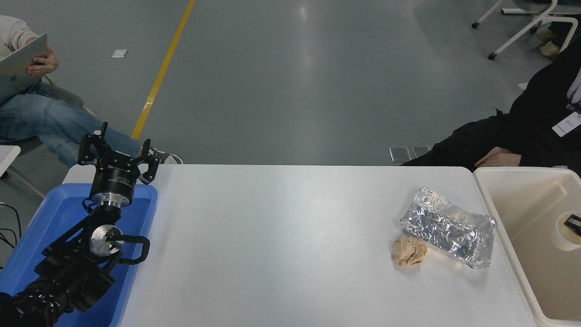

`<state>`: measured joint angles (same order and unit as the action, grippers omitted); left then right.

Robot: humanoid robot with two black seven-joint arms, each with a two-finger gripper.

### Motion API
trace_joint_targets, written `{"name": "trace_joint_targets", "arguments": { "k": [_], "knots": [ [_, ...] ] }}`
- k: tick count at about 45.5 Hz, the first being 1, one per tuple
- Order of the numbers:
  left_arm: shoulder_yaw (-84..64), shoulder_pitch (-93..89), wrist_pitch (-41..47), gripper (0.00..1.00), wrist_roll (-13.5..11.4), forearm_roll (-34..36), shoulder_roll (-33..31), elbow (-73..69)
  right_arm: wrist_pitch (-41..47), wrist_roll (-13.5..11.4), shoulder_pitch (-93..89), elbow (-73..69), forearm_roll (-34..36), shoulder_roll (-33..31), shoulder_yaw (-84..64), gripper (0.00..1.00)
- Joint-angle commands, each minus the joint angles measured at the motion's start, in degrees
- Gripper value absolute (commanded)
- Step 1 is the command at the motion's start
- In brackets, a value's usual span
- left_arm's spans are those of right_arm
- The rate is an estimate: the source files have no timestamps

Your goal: Pick up paper cup place in dustbin

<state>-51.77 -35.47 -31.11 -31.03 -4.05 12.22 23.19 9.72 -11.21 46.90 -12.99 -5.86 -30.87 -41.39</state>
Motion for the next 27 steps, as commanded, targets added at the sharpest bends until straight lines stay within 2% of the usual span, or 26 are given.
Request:
{"name": "trace_joint_targets", "arguments": {
  "k": [1,2,4,5,6,8,11,27],
  "knots": [
    [0.0,0.05,0.0,0.99,0.0,0.01,0.0,0.01,-4.18,0.05,-2.34,2.27,0.06,1.69,1.05,0.0],
    [0.0,0.05,0.0,0.99,0.0,0.01,0.0,0.01,-4.79,0.05,-2.25,2.27,0.06,1.95,1.05,0.12],
    [0.0,0.05,0.0,0.99,0.0,0.01,0.0,0.01,-6.37,0.05,-1.9,2.45,0.06,2.04,1.14,0.48],
    [0.0,0.05,0.0,0.99,0.0,0.01,0.0,0.01,-7.43,0.05,-1.73,2.45,0.15,2.04,1.14,0.62],
    [0.0,0.05,0.0,0.99,0.0,0.01,0.0,0.01,-8.57,0.05,-1.81,2.36,0.15,2.13,1.14,0.73],
    [0.0,-0.04,0.0,0.99,0.0,0.01,0.0,0.01,-10.33,0.05,-2.08,2.18,0.15,2.22,1.14,0.83],
    [0.0,-0.04,0.0,0.99,0.0,0.01,0.0,-0.07,-11.65,0.14,-2.17,1.74,0.23,2.22,1.23,0.89],
    [0.0,0.05,0.0,0.99,0.0,0.01,0.0,0.01,-11.83,0.14,-1.46,0.96,0.32,1.78,3.25,0.9]
  ]
}}
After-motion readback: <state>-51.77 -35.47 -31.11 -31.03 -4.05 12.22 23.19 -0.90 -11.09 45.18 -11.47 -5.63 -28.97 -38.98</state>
